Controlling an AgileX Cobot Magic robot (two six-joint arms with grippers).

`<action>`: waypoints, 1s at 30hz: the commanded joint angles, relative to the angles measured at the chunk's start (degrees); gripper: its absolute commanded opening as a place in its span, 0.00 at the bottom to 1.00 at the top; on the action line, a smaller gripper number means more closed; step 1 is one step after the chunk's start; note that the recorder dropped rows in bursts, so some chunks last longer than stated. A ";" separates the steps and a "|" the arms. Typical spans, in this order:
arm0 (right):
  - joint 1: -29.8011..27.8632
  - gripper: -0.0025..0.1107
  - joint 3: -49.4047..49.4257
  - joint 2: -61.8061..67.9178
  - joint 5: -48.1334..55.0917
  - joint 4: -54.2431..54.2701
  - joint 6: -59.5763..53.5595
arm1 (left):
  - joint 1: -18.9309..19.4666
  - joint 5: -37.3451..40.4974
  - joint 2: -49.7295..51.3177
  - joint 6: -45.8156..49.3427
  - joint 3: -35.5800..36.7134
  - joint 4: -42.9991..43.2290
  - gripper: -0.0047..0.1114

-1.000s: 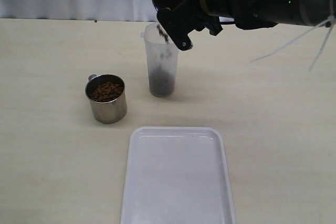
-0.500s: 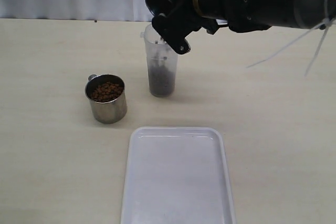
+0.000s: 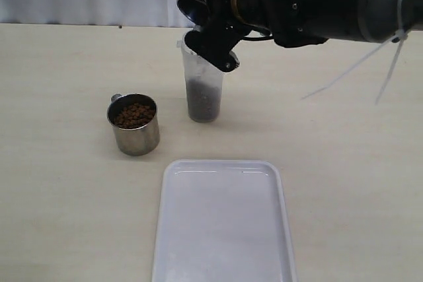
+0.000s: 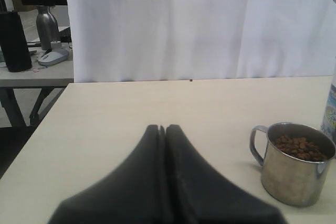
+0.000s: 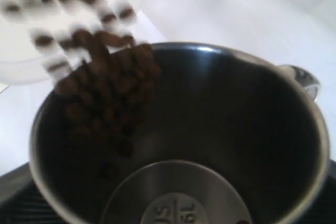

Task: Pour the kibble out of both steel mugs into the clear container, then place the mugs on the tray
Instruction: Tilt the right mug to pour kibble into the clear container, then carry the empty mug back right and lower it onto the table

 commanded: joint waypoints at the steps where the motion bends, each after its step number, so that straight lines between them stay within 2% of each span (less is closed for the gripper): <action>1: 1.12 0.06 -0.51 -0.38 2.68 -0.09 -1.83 | -0.29 -0.80 -0.20 -0.03 0.13 -0.38 0.04; 14: 4.24 0.06 1.58 -0.38 10.06 -0.09 -11.42 | -0.29 -0.54 -0.20 -0.03 0.13 -0.38 0.04; 24: 6.37 0.06 2.16 -0.38 13.70 -0.09 -11.98 | -0.29 -0.54 -0.20 -0.03 0.13 -0.38 0.04; 27: 6.37 0.06 2.16 -0.38 15.31 -0.09 -6.76 | -0.29 -0.54 -0.20 -0.03 0.13 -0.38 0.04; 30: 6.23 0.06 2.16 -0.38 16.73 -0.09 6.73 | -0.29 -0.54 -0.20 -0.03 0.13 -0.38 0.04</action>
